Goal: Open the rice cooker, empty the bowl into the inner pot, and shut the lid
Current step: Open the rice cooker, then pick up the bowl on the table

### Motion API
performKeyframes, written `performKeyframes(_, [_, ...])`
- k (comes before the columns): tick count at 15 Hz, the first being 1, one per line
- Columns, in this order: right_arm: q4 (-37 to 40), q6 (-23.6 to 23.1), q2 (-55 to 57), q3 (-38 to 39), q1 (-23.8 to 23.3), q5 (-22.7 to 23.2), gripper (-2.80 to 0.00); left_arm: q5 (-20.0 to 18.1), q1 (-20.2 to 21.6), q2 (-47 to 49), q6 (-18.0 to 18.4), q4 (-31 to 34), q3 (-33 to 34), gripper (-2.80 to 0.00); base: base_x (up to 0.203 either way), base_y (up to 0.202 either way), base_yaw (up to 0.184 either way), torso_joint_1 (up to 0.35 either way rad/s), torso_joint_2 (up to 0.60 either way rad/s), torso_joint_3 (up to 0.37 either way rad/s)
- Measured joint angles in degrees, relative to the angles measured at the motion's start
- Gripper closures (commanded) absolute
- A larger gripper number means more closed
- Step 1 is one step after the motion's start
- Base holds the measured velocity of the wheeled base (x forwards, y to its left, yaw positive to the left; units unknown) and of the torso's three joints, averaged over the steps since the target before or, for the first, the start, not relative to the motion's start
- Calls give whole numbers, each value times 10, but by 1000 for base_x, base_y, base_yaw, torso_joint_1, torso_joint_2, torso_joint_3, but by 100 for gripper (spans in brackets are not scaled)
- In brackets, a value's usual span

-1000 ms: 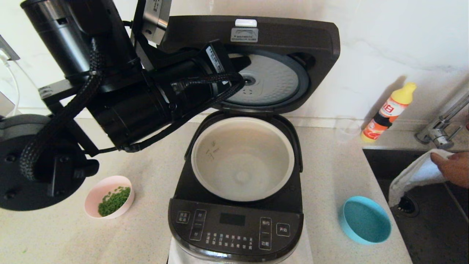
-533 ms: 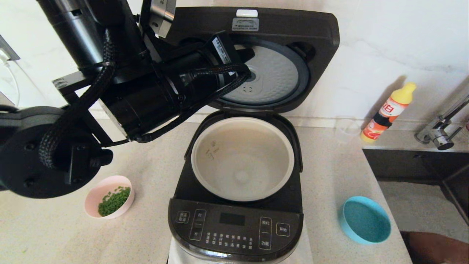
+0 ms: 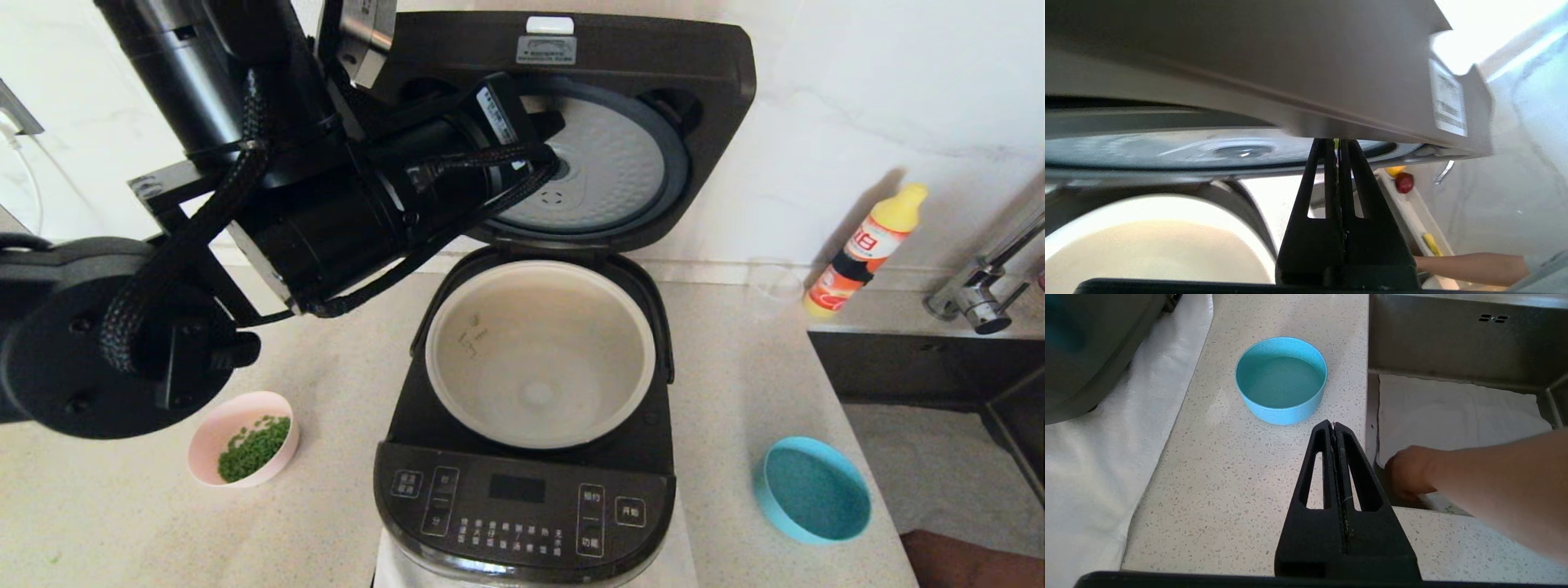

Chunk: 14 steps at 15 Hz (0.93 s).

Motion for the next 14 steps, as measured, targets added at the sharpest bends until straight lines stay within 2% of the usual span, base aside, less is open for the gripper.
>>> performKeyframes(5, [0, 0, 0, 0, 0, 0, 0, 2, -13, -96, 23, 26, 109, 0, 0, 0, 0, 0, 0, 0])
performKeyframes(8, [0, 0, 0, 0, 0, 0, 0, 13, -12, -198, 36, 102, 153, 0, 0, 0, 0, 0, 0, 0])
performKeyframes(10, [0, 0, 0, 0, 0, 0, 0, 44, 10, -273, 40, 216, 152, 0, 0, 0, 0, 0, 0, 0])
performKeyframes(11, [0, 0, 0, 0, 0, 0, 0, 69, 35, -304, 41, 288, 139, 0, 0, 0, 0, 0, 0, 0])
performKeyframes(14, [0, 0, 0, 0, 0, 0, 0, 172, 142, -368, 57, 536, 93, 0, 0, 0, 0, 0, 0, 0])
